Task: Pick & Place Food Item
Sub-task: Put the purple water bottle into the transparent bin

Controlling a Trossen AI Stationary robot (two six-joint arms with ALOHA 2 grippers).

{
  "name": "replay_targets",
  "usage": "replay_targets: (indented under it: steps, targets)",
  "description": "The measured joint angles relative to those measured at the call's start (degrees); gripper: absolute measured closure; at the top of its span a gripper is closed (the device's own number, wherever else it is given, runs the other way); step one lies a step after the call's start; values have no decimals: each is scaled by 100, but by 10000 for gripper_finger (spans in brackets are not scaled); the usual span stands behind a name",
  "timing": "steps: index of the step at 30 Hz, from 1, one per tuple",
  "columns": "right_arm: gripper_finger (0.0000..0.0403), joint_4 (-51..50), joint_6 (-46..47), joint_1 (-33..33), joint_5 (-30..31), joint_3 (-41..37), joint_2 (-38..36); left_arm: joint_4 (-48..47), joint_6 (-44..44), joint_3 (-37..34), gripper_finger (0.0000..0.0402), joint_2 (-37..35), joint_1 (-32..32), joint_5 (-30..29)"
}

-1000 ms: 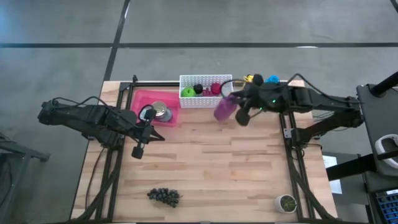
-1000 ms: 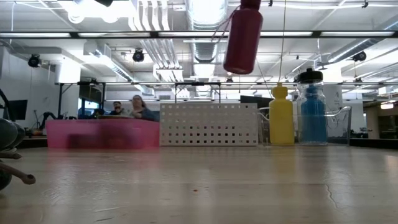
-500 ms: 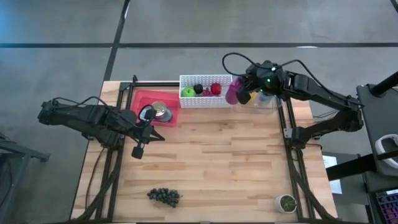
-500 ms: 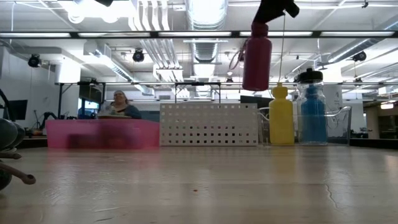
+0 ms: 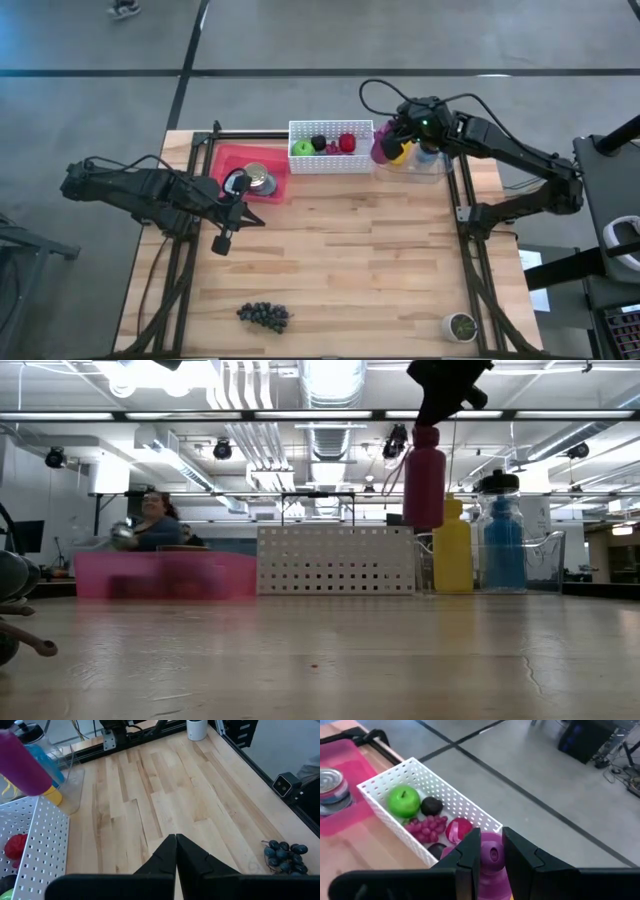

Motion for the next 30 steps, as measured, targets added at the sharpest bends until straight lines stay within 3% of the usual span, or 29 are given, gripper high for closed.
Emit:
replay_targets:
  steps: [30]
  targets:
    - [342,-354,-90,-214,-348,19,-690,6,-27,0,392,1,0,2]
